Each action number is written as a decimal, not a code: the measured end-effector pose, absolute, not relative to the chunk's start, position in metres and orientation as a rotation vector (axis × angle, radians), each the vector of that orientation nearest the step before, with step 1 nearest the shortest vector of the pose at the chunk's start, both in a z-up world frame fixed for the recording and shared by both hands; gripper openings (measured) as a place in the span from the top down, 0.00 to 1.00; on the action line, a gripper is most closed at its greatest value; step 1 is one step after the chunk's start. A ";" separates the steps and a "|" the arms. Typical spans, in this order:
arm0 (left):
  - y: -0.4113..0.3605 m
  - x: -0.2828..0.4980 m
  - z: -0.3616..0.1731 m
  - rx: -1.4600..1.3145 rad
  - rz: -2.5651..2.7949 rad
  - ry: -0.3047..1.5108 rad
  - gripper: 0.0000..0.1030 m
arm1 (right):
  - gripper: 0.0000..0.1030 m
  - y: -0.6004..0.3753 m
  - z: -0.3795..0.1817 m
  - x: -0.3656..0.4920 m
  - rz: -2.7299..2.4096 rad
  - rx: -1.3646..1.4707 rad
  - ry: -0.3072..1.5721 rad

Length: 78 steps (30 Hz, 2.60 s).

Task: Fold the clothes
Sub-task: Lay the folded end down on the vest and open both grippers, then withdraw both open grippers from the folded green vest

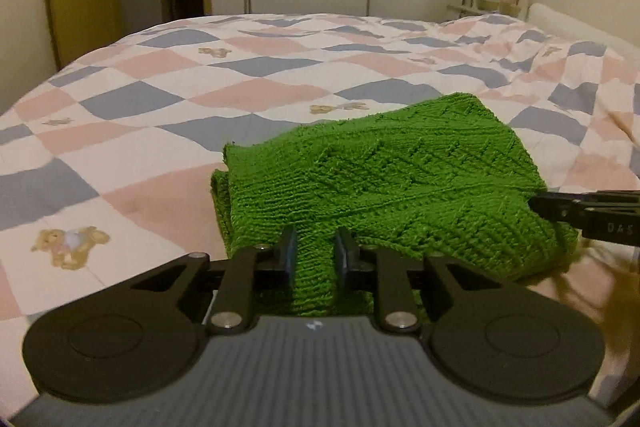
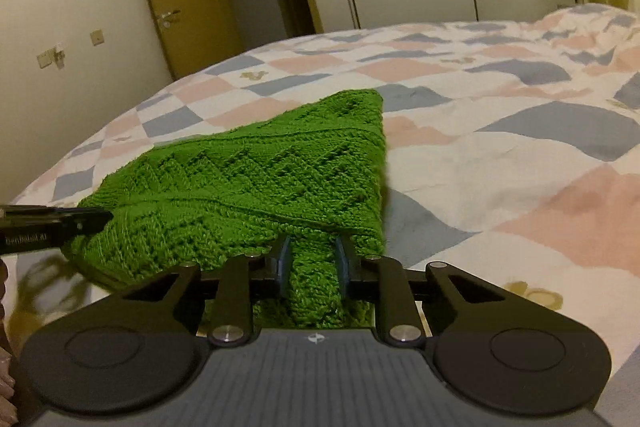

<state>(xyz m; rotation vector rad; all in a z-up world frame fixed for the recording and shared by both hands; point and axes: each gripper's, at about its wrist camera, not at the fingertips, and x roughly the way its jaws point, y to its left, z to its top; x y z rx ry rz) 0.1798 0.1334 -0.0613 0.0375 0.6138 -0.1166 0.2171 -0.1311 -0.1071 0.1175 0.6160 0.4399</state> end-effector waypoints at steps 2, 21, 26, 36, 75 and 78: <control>0.130 0.169 -0.044 0.038 -0.140 0.560 0.85 | 0.77 -0.135 -0.095 0.206 0.444 0.125 0.578; 0.130 0.250 -0.081 0.092 -0.067 0.643 0.82 | 0.79 -0.114 -0.109 0.277 0.431 0.098 0.630; 0.136 0.203 -0.043 -0.008 -0.090 0.574 0.83 | 0.74 -0.133 -0.083 0.248 0.430 0.181 0.565; 0.135 0.183 -0.070 -0.035 -0.030 0.683 0.80 | 0.74 -0.139 -0.091 0.196 0.371 0.213 0.636; 0.086 -0.009 0.018 0.023 0.091 0.667 0.54 | 0.31 -0.169 -0.021 0.042 0.364 0.355 0.644; 0.084 -0.013 0.020 0.027 0.085 0.660 0.52 | 0.29 -0.172 -0.019 0.037 0.367 0.359 0.640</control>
